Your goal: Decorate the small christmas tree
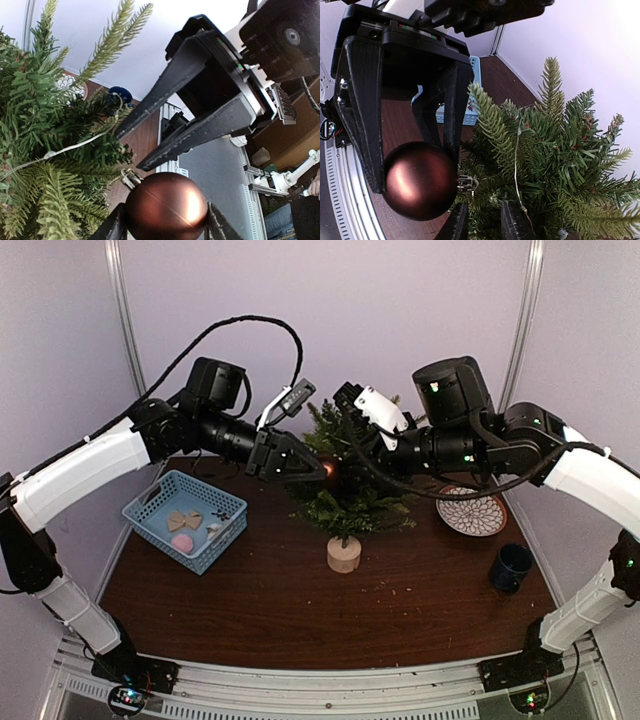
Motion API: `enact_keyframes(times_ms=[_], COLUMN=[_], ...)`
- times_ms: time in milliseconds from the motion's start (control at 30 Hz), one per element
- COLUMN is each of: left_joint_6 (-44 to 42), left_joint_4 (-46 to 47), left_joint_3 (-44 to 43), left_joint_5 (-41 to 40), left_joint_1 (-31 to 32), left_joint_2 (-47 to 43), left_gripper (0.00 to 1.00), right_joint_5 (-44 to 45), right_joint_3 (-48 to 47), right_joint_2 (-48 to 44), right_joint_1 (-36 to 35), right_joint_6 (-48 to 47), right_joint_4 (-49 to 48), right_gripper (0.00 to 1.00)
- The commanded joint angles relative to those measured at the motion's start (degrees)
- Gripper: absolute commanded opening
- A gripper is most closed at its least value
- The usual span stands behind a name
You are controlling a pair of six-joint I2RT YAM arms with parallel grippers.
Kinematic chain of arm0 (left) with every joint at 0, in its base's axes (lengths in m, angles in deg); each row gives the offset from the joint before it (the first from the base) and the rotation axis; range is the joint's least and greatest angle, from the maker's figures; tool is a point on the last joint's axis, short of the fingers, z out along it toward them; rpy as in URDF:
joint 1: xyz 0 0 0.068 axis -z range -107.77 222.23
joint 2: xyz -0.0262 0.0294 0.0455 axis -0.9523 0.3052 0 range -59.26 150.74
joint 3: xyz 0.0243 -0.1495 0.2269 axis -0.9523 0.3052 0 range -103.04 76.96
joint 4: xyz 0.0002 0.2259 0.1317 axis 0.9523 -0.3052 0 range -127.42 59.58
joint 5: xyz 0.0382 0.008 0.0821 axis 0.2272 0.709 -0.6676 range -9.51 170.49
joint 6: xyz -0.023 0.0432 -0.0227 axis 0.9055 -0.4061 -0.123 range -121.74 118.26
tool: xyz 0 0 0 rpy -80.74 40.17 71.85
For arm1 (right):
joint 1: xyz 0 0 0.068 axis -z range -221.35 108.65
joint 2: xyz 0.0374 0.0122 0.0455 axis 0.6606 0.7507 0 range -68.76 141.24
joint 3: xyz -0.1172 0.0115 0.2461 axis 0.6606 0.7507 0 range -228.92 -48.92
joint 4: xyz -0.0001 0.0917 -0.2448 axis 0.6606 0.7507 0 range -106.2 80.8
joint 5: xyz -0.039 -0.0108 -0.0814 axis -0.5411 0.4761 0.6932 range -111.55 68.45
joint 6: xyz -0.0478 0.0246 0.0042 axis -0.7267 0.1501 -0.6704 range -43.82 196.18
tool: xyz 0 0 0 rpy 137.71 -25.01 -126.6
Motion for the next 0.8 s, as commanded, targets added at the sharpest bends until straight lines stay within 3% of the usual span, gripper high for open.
enact_keyframes(times_ms=[0, 767], left_joint_6=[1.15, 0.95], left_joint_4=[4.29, 4.41], left_joint_3=[0.22, -1.67], left_joint_5=[3.19, 1.33], left_joint_1=[-0.36, -0.98], left_joint_2=[-0.88, 1.65], left_gripper=[0.19, 0.18], right_joint_5=[0.93, 1.29], right_joint_3=[-0.39, -0.19], right_joint_2=[-2.03, -1.41], right_joint_1=[0.39, 0.39], right_joint_6=[0.0, -0.35], right_joint_4=[0.05, 0.03], right_gripper=[0.3, 0.36])
